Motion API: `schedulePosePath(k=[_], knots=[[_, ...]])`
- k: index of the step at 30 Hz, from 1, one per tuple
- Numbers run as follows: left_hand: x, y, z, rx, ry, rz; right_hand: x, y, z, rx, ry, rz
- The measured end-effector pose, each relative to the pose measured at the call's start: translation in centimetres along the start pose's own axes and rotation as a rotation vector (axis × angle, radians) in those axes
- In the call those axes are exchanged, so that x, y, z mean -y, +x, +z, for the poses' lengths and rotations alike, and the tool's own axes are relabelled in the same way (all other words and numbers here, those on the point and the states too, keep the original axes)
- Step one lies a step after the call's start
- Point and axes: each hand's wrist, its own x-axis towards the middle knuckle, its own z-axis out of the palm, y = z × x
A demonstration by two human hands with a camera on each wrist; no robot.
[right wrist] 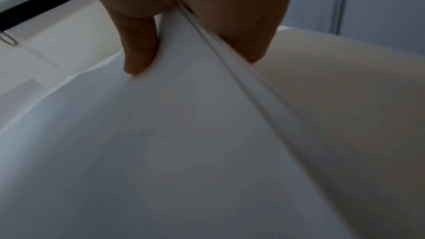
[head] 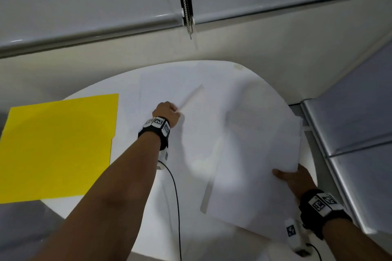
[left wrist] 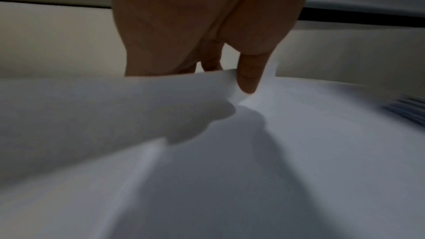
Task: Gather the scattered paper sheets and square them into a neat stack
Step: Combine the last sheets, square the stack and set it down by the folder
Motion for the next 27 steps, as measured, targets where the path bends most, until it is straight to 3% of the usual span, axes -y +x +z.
schedulePosePath(k=[4, 8, 13, 18, 24, 27], knots=[[-1.4, -0.4, 1.3, 0.029, 0.147, -0.01, 0.8, 0.2, 0.3, 0.002, -0.035, -0.037], [-2.0, -1.3, 2.1, 0.009, 0.02, -0.031, 0.6, 0.5, 0.3, 0.015, -0.029, -0.021], [-2.5, -1.5, 0.9, 0.103, -0.099, -0.082, 0.4, 0.8, 0.3, 0.018, -0.035, -0.02], [-3.7, -2.8, -2.7, 0.156, 0.041, 0.048, 0.3, 0.8, 0.2, 0.031, -0.056, -0.025], [-5.2, -7.2, -8.5, -0.115, 0.369, 0.307, 0.8, 0.4, 0.2, 0.074, -0.08, -0.046], [-6.8, -11.2, -11.7, -0.189, 0.339, 0.519, 1.0, 0.1, 0.2, 0.086, -0.096, -0.054]])
